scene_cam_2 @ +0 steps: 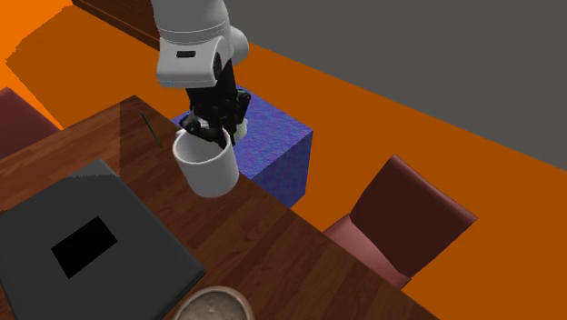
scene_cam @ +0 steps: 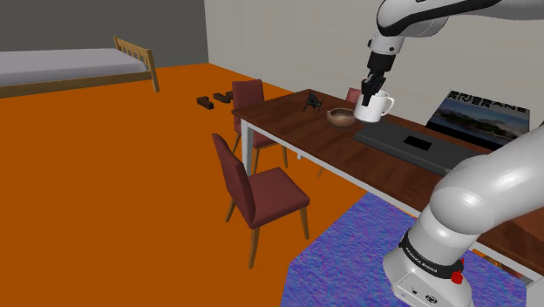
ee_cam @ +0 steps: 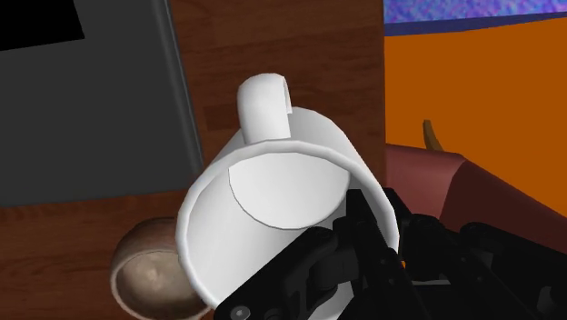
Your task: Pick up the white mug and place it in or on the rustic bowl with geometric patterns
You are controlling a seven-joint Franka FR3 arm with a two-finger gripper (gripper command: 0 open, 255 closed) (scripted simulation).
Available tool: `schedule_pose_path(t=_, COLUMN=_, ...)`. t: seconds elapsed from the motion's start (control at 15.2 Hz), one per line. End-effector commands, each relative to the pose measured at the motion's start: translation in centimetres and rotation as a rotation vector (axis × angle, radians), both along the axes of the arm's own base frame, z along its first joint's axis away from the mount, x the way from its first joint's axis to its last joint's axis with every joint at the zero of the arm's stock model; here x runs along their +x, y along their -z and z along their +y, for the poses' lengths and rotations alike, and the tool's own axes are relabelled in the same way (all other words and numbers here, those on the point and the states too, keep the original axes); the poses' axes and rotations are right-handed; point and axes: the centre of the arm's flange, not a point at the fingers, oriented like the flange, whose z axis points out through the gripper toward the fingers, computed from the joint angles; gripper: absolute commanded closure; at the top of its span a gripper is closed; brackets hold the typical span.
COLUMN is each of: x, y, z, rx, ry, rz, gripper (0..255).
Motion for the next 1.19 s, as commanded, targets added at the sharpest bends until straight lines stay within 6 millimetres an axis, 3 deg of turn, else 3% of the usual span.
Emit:
schedule_pose_path(t=0.0, x=1.7, y=-0.2, z=-1.5, rx=-0.001, ry=0.0, rz=0.0, gripper=255)
schedule_pose_path(t=1.12, x=17.8, y=-2.5, z=-17.6, rx=-0.001, ry=-0.001, rz=0.0, gripper=255)
